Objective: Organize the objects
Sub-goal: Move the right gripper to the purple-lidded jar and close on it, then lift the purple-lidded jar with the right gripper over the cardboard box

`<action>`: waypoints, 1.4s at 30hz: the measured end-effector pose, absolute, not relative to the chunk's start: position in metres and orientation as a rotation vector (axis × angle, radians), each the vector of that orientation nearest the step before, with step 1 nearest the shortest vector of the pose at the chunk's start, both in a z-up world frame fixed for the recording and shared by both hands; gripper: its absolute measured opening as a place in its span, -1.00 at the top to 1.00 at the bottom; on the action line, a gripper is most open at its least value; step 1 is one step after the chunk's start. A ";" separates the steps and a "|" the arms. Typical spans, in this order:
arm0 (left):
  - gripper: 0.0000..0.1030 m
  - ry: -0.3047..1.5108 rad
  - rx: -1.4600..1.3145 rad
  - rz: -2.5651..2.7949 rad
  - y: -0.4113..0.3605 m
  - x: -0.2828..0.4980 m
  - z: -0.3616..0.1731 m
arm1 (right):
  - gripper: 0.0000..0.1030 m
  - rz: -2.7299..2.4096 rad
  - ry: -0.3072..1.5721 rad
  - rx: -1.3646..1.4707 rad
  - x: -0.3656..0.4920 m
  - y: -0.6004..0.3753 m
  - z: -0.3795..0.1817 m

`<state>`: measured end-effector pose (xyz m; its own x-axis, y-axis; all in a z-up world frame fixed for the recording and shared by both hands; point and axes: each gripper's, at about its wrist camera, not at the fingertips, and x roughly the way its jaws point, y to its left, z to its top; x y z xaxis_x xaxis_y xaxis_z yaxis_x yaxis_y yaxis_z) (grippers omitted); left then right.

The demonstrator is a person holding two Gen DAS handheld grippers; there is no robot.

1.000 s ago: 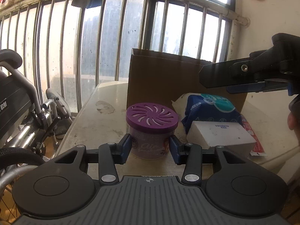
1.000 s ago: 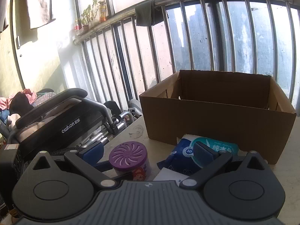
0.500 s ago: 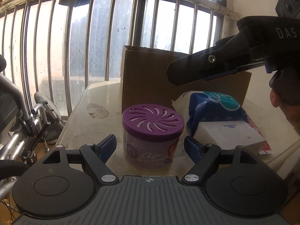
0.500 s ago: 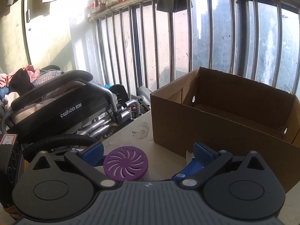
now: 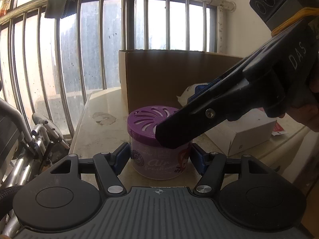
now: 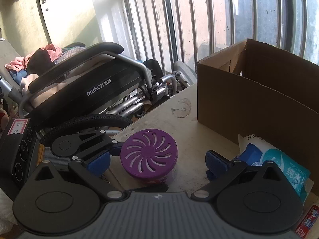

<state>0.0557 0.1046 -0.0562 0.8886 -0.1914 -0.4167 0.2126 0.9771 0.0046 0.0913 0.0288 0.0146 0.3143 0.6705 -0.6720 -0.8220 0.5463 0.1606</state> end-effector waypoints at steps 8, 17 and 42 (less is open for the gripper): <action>-0.26 0.426 0.048 -0.215 0.109 0.046 -0.058 | -0.59 1.012 0.772 -0.307 0.083 0.054 -0.001; -0.26 0.405 0.077 -0.219 0.103 0.041 -0.054 | -0.38 1.037 0.752 -0.252 0.079 0.049 -0.001; -0.26 0.249 0.199 -0.309 0.072 0.123 0.064 | -0.38 0.975 0.648 -0.139 0.144 0.004 0.137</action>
<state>0.1226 0.0716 0.0645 0.9226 -0.2747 -0.2707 0.3233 0.9336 0.1545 0.1438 0.0037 0.1371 0.3909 0.7239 -0.5685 -0.8042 0.5690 0.1716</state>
